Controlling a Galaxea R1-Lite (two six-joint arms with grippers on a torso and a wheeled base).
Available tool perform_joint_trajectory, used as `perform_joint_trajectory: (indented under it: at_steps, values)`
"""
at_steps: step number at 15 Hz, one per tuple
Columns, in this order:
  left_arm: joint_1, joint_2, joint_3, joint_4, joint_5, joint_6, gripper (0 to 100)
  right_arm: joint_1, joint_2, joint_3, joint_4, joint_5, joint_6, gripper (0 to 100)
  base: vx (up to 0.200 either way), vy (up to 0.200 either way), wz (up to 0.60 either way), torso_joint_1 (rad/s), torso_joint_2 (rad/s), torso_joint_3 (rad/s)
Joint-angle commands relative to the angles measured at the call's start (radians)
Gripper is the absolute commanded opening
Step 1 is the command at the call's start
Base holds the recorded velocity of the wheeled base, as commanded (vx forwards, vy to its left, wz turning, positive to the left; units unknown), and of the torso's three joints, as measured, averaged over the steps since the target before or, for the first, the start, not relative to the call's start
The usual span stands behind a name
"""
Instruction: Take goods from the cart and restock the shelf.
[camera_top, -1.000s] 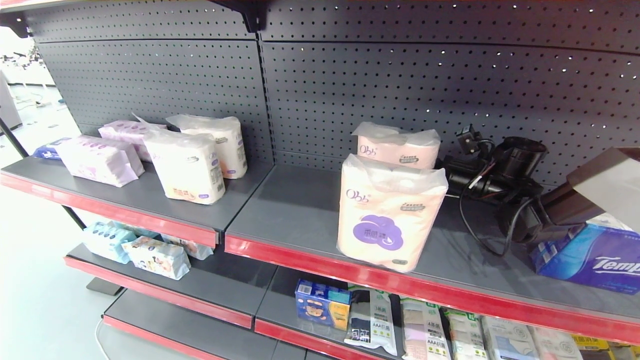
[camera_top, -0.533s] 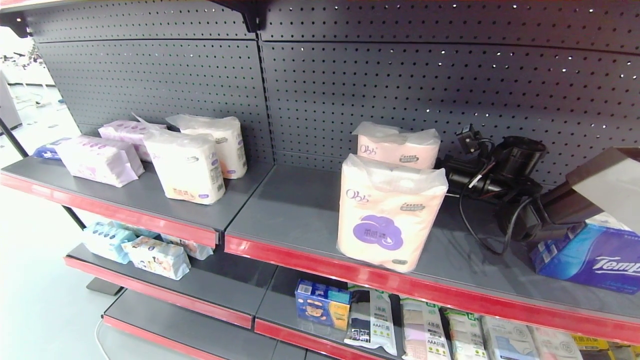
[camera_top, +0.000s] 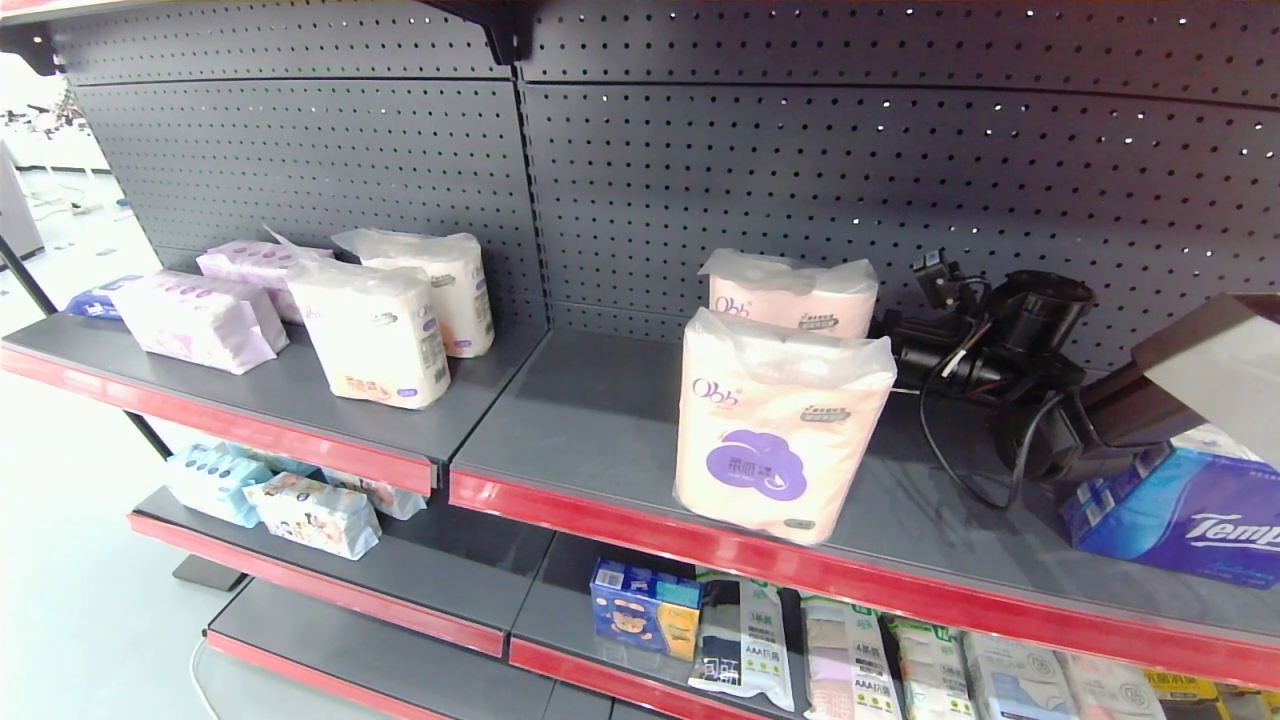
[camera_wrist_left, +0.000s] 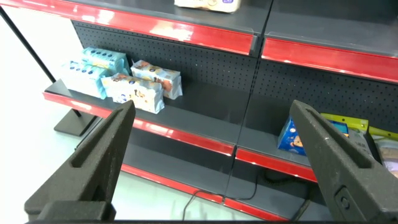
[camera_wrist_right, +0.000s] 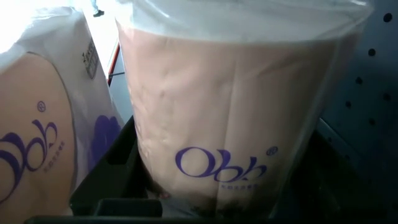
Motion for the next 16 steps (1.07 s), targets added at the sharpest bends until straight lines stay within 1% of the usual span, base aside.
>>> perform_joint_trajectory:
  at_steps: [1,9,16]
  values:
    - [0.000,0.000,0.000,0.000,0.000,0.000,100,0.002,0.001,0.000,0.000,0.001,-0.006,0,0.000,0.000,0.00,0.000,0.00,0.000]
    - [0.000,0.000,0.000,0.000,0.000,0.000,100,0.002,0.007,0.008,-0.003,-0.005,-0.009,0,0.000,0.000,0.00,0.000,0.00,0.000]
    - [0.000,0.000,0.000,0.000,0.000,0.000,100,0.001,0.025,-0.009,-0.008,-0.003,-0.056,0,0.000,0.000,0.00,0.000,0.00,0.000]
